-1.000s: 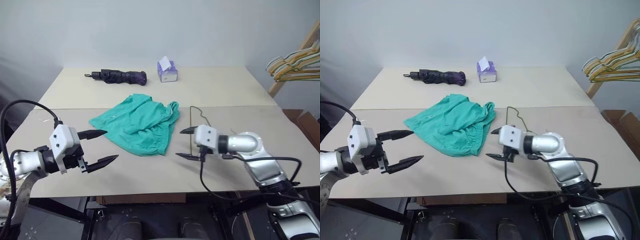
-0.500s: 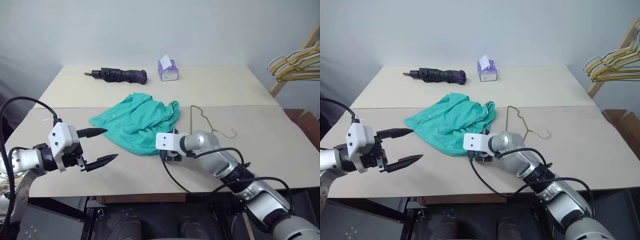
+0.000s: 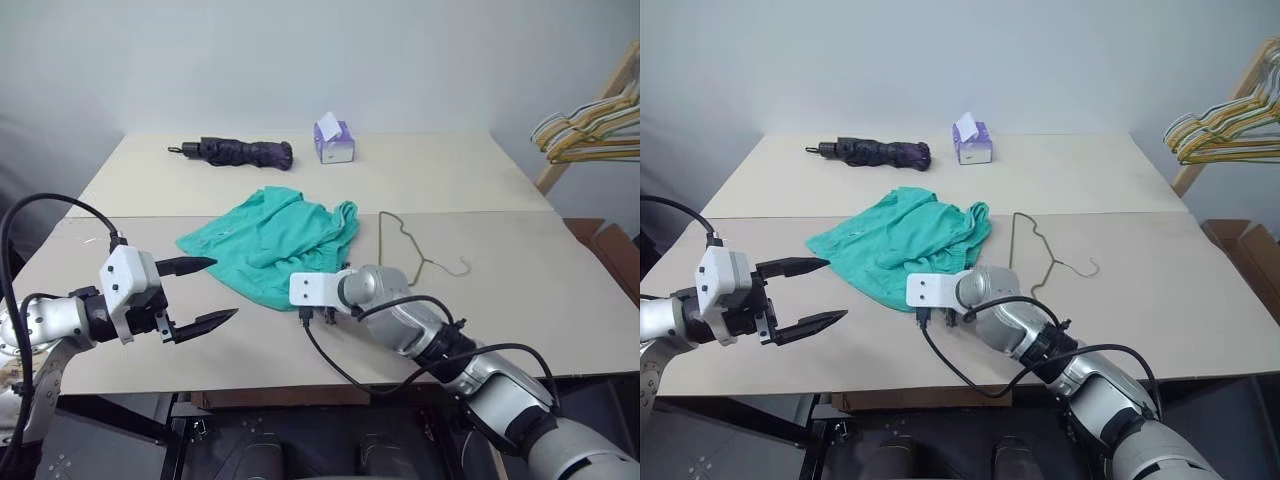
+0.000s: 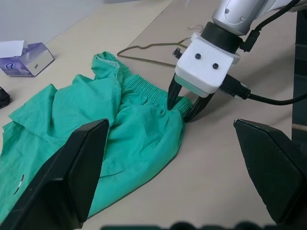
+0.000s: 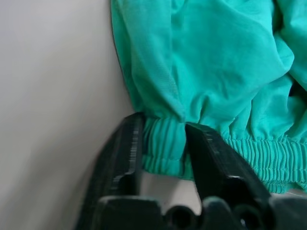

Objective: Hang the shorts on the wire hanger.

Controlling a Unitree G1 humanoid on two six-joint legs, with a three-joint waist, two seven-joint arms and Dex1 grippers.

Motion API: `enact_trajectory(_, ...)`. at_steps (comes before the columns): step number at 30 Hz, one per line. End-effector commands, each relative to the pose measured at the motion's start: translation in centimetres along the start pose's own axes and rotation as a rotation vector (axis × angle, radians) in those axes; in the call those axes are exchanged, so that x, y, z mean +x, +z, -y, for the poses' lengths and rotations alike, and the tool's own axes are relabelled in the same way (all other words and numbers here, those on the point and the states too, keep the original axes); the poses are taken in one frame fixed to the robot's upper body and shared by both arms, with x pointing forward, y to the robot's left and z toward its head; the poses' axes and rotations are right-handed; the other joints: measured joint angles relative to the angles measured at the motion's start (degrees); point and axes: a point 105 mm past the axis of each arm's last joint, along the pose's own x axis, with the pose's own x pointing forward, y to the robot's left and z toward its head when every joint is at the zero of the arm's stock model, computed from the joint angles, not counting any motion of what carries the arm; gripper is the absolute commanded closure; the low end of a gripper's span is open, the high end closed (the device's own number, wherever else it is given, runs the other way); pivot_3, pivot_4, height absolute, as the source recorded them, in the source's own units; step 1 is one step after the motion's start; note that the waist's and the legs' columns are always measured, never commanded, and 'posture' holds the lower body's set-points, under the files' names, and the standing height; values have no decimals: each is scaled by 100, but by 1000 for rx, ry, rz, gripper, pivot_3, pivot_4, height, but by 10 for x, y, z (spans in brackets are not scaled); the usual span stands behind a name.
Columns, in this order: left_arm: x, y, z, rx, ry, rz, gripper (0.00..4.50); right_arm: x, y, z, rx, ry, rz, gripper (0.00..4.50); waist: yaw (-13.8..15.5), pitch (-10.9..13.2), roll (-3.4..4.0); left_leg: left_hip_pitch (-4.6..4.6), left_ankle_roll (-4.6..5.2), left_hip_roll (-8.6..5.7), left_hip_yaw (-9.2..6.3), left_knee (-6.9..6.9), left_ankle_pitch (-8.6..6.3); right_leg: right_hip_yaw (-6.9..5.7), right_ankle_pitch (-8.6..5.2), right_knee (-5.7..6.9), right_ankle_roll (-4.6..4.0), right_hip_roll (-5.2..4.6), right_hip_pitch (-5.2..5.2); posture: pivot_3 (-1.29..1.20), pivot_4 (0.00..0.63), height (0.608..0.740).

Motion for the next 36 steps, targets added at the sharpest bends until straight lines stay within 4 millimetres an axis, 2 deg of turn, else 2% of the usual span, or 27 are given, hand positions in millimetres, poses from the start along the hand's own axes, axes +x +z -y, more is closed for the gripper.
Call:
enact_trajectory(1,0,5,-2,43,3,5,0,1,-18,4,-17,-34,-70,4021,16,0,0,-1,0,-1,0,0,0,-1,0,-1,0,-1,-1,105,52,740)
enact_trajectory(3,1,4,-2,45,2,5,0,0,-20,6,-20,-45,-75,4486,16,0,-1,-3,0,-1,0,0,0,-1,1,-2,-1,-1,-1,103,51,740)
enact_trajectory(5,2,1,-1,61,-2,-10,0,-3,-23,10,-30,-68,-79,4486,16,0,-1,-4,0,-2,0,0,0,-1,1,-2,-2,-1,-1,103,51,740)
enact_trajectory(9,2,-17,-7,138,29,-105,0,-20,-25,14,-71,-74,3,4486,28,0,-1,-9,0,-4,-1,0,0,-2,1,-6,-2,-4,-4,95,50,740)
enact_trajectory(14,-3,-51,-19,323,64,-273,0,-56,-45,13,-196,-33,97,4486,22,1,0,-28,0,-6,1,0,0,-2,1,-9,-2,-6,-21,73,49,740)
enact_trajectory(16,-2,-61,-21,389,62,-310,0,-65,-50,12,-213,-27,126,4486,7,1,-1,-31,0,-7,1,-1,0,-1,1,-10,-3,-7,-25,60,47,740)
enact_trajectory(20,-1,-82,-29,501,73,-386,0,-84,-51,2,-286,25,266,4486,-43,1,-1,-30,0,0,6,-1,0,0,1,-9,-2,-2,-27,43,43,740)
enact_trajectory(24,4,-95,-38,594,79,-425,0,-93,-56,-1,-270,36,291,4486,-55,0,-2,-30,0,0,6,0,0,0,3,-9,-5,-2,-24,22,36,740)
enact_trajectory(29,34,-108,-55,646,138,-434,0,-99,-62,7,-267,4,292,4486,-50,-1,-3,-27,0,-3,5,2,0,0,7,-4,-6,-2,-20,2,30,740)
enact_trajectory(36,65,-129,-63,674,113,-474,0,-107,-66,11,-273,0,288,4486,-47,-16,5,-24,0,-11,5,5,1,2,11,-5,-4,-6,-11,-20,24,740)
